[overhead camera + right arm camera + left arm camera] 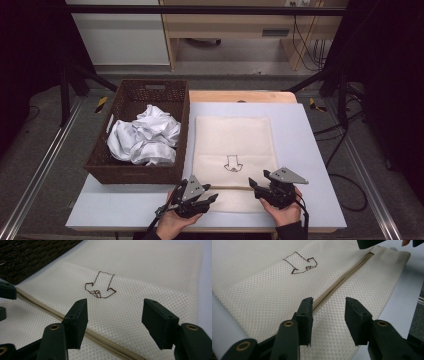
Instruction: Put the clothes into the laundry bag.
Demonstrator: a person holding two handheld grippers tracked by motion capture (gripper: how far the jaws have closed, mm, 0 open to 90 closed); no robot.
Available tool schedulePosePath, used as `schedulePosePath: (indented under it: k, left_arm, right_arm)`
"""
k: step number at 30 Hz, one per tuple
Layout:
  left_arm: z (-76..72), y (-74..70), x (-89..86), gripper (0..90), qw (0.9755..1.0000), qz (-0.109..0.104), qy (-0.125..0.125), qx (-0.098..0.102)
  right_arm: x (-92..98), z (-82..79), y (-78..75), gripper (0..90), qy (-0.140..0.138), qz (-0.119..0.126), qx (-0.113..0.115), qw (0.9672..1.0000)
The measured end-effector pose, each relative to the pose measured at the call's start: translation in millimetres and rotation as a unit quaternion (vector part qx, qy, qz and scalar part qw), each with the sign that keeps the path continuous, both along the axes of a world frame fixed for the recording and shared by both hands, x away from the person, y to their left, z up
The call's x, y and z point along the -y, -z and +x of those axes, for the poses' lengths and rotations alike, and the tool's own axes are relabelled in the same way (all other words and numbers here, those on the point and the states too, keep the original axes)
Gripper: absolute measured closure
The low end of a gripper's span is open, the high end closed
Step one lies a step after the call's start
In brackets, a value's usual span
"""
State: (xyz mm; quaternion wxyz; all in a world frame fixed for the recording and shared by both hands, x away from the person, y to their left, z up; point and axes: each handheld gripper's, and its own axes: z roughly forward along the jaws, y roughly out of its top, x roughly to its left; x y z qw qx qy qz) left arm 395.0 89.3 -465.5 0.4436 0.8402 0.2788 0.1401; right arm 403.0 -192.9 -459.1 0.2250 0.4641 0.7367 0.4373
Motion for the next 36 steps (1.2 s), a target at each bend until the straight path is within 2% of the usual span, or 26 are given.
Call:
schedulePosePath:
  k: [7, 14, 18, 23, 26, 36]
  left_arm:
    - [4.3, 0.2, 5.0, 76.5, 0.9999, 0.010, 0.003, -0.002]
    - [6.9, 9.8, 12.5, 89.1, 0.9995, 0.018, 0.018, -0.019]
    - [7.5, 13.1, 15.5, 89.7, 0.9994, 0.017, 0.022, -0.022]
    - [6.8, 20.3, 19.2, 89.8, 0.9989, 0.030, 0.026, -0.024]
    - [7.6, 21.5, 19.1, 89.8, 0.9989, 0.030, 0.026, -0.027]
    - [5.3, 22.8, 21.4, 89.4, 0.9989, 0.038, 0.025, -0.015]
  right_arm:
    - [-9.7, 1.1, -4.6, 39.7, -0.013, -0.002, 0.001, 0.9999]
    - [-24.9, 12.3, -8.6, 42.7, -0.025, -0.009, -0.003, 0.9996]
    - [-34.0, 13.7, -1.6, 46.3, -0.039, -0.012, -0.016, 0.9990]
    - [-41.3, 12.0, 5.5, 50.8, -0.061, -0.022, -0.036, 0.9973]
    - [-45.5, 9.8, 8.6, 52.1, -0.070, -0.027, -0.041, 0.9963]
    - [-53.7, 10.7, 20.9, 56.5, -0.071, -0.064, -0.057, 0.9938]
